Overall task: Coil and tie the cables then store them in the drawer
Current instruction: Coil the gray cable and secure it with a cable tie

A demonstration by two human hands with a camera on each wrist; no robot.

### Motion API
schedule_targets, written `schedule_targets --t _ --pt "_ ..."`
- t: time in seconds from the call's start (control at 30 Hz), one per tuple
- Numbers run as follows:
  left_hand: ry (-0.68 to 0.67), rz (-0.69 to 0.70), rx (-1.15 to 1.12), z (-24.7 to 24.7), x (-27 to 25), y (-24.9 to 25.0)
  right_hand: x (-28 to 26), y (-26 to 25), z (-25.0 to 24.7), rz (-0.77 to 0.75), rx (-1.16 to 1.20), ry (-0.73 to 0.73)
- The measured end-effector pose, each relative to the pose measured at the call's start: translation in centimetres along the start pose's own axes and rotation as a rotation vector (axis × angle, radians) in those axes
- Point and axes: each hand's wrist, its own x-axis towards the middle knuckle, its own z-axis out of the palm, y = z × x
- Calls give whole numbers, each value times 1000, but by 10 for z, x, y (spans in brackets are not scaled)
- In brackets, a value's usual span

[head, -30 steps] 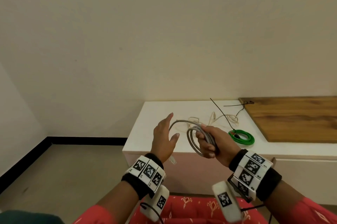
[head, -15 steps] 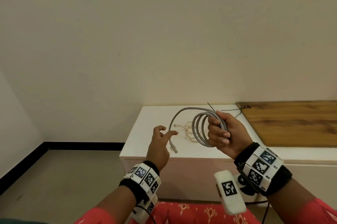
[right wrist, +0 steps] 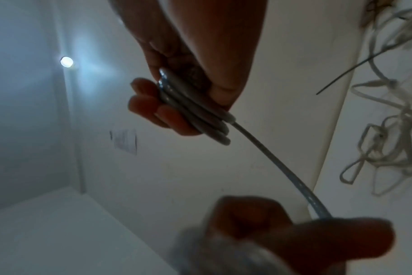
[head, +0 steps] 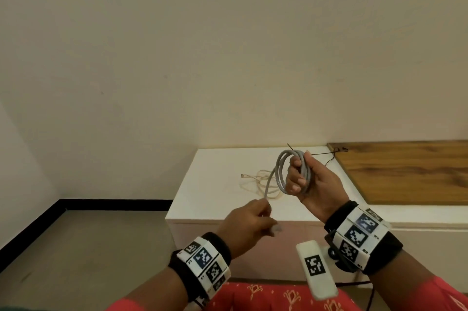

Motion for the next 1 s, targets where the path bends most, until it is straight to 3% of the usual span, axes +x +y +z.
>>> schedule_targets --t 0.07,0.27,0.43,0.8,1.0 --pt "27 -20 -171 -6 7 13 0 7 0 -7 -109 -23" --pt "142 -366 -802 -34 22 35 -2 28 -7 -12 -483 30" --pt "238 -533 -1061 -41 26 35 -8 42 1 77 -560 -22" --pt "476 -739 -933 -37 26 22 -12 47 9 287 -447 -110" --pt "402 -891 -1005 -24 25 15 -11 41 -3 275 -358 -252"
